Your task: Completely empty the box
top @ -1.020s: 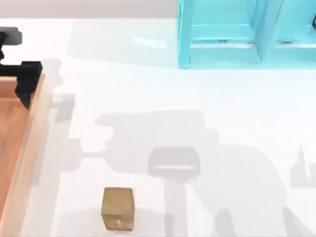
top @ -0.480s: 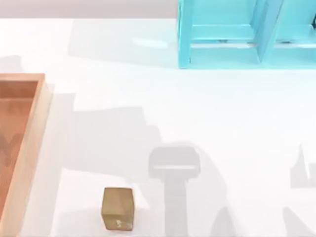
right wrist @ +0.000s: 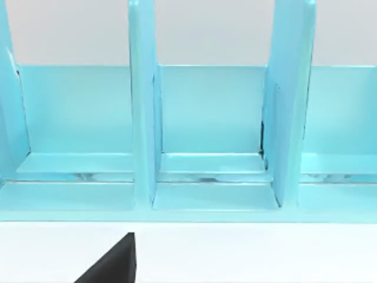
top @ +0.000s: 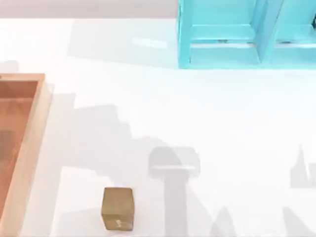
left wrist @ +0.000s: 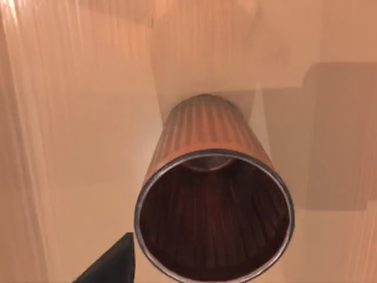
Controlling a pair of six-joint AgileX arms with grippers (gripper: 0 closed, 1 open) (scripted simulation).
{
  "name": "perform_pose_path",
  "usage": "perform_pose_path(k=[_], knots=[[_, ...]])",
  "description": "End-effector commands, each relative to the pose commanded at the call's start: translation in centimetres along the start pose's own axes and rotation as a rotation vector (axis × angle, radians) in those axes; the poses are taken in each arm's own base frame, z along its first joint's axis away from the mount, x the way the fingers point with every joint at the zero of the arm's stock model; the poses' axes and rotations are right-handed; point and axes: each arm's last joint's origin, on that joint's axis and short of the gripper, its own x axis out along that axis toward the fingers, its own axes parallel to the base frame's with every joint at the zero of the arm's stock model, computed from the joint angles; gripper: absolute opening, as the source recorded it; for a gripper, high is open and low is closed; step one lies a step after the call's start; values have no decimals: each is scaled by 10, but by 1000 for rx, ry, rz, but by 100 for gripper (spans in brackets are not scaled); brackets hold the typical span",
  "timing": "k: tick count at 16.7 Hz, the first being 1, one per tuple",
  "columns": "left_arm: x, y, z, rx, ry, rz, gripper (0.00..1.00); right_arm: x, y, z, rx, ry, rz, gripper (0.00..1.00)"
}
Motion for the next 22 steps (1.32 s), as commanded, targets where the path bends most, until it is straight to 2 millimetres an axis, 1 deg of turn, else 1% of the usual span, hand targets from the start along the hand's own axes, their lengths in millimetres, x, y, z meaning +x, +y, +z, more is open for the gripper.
perform_pose_path(k=[3, 5, 7, 11, 22], knots=[[30, 1, -2, 0, 0, 0, 100, 0, 0, 0, 0, 0, 0, 100], [44, 2, -4, 0, 1, 0, 100, 0, 0, 0, 0, 0, 0, 100], [51, 2, -5, 0, 0, 0, 100, 0, 0, 0, 0, 0, 0, 100], [51, 2, -5, 0, -1, 0, 100, 0, 0, 0, 0, 0, 0, 100], [51, 2, -5, 0, -1, 0, 17, 0, 0, 0, 0, 0, 0, 100]])
